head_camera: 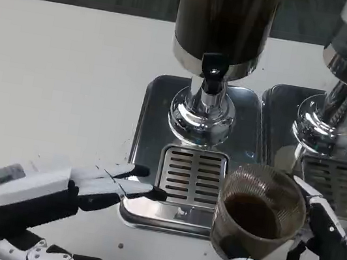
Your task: Grasp the cup under the faucet to collect the drink, then remove the cup.
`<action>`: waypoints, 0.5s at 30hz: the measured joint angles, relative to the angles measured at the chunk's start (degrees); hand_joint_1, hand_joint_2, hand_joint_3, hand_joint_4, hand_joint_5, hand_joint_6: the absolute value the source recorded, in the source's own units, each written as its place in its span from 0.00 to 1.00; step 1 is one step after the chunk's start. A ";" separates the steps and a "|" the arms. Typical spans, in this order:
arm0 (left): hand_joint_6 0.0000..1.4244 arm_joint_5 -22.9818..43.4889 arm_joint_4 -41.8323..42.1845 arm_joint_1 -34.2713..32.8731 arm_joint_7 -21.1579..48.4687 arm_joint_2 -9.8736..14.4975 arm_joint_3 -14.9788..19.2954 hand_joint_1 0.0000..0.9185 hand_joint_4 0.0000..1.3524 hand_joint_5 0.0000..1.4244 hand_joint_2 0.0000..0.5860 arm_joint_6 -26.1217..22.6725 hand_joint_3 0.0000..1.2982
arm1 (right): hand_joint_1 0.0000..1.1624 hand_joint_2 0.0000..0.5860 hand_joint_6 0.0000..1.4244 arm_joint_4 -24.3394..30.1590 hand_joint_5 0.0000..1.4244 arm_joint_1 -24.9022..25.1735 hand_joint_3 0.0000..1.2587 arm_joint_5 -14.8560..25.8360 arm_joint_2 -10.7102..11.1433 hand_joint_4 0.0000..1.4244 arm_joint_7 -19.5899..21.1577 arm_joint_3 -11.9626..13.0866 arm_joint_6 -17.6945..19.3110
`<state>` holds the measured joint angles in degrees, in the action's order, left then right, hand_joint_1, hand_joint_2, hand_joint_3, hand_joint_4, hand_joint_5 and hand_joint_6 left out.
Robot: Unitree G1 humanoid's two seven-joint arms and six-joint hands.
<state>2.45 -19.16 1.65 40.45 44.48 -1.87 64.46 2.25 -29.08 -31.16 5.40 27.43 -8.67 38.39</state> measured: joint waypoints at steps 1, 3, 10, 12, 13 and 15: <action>0.03 0.00 0.00 0.00 -0.01 0.00 0.01 0.00 0.00 0.00 0.30 0.00 0.08 | 0.65 0.34 0.89 0.00 0.64 0.00 0.53 0.00 0.00 0.54 -0.02 0.05 0.00; 0.03 0.00 0.00 0.00 -0.06 0.02 0.03 0.00 0.00 0.00 0.30 0.00 0.08 | 0.65 0.34 0.89 0.00 0.64 0.00 0.53 0.01 -0.01 0.54 -0.09 0.15 0.00; 0.03 -0.14 0.16 0.05 -0.78 0.27 0.71 0.00 0.00 0.00 0.30 0.06 0.08 | 0.65 0.34 0.89 0.00 0.64 0.10 0.53 0.03 -0.21 0.54 -0.21 0.16 0.04; 0.01 -0.76 0.53 0.10 -1.34 0.37 1.13 0.00 0.00 0.00 0.30 0.63 0.08 | 0.65 0.34 0.89 0.00 0.64 0.21 0.53 0.03 -0.26 0.54 -0.27 0.16 0.07; 0.01 -0.93 0.65 0.13 -1.48 0.41 1.28 0.00 0.00 0.00 0.30 0.93 0.08 | 0.65 0.34 0.89 0.00 0.64 0.25 0.53 0.03 -0.27 0.54 -0.28 0.16 0.08; 0.01 -2.19 1.30 0.28 -2.30 0.46 2.06 0.00 0.00 0.00 0.30 1.91 0.08 | 0.65 0.34 0.89 0.00 0.64 0.42 0.53 0.03 -0.27 0.54 -0.28 0.20 0.11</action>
<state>0.25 -17.86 1.93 38.15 44.94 0.19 66.37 2.24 -28.67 -31.12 5.13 27.15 -8.48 38.49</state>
